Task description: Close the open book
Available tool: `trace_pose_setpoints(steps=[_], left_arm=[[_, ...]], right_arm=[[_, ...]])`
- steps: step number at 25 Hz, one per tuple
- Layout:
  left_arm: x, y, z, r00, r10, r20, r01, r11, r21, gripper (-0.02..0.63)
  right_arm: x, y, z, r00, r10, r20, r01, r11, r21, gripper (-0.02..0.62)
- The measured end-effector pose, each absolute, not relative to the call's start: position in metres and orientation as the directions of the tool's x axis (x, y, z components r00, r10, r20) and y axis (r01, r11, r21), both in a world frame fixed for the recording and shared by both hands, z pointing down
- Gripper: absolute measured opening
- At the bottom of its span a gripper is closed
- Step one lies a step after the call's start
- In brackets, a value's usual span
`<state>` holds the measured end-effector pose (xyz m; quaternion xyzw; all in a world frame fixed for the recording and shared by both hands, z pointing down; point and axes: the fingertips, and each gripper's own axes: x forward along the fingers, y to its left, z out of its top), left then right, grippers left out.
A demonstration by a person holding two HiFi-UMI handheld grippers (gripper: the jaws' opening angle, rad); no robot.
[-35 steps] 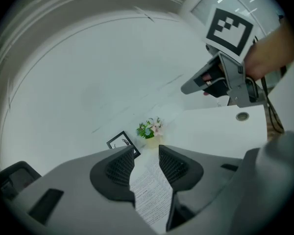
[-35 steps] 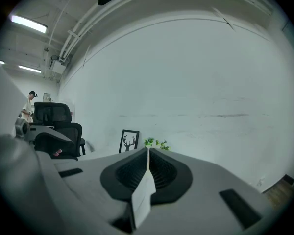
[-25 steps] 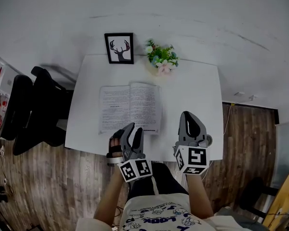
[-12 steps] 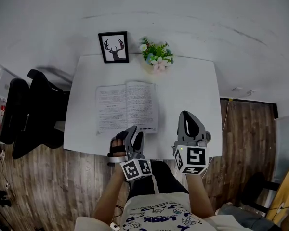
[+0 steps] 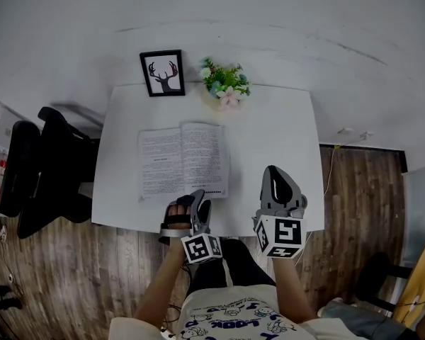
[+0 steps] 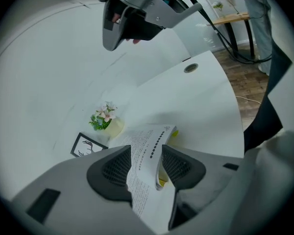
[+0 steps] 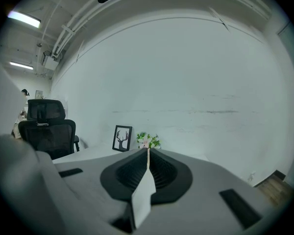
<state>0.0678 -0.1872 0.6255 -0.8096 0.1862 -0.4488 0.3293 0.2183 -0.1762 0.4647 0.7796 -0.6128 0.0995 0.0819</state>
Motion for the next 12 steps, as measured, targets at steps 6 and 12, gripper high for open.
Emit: trace_pose_setpoints(steps=[6,12], left_arm=[[0.074,-0.184,0.648,0.51,-0.574,0.641,0.118,-0.692,-0.713,0.201],[0.08,-0.183,0.657,0.494,-0.558,0.666,0.192,-0.677,-0.71,0.201]], right_arm=[[0.221,-0.175,0.464,0.235,-0.938,0.254,-0.97,-0.244,-0.003,0.031],[0.222,-0.173,0.462,0.238,-0.938,0.253,-0.968,-0.249,-0.012,0.031]])
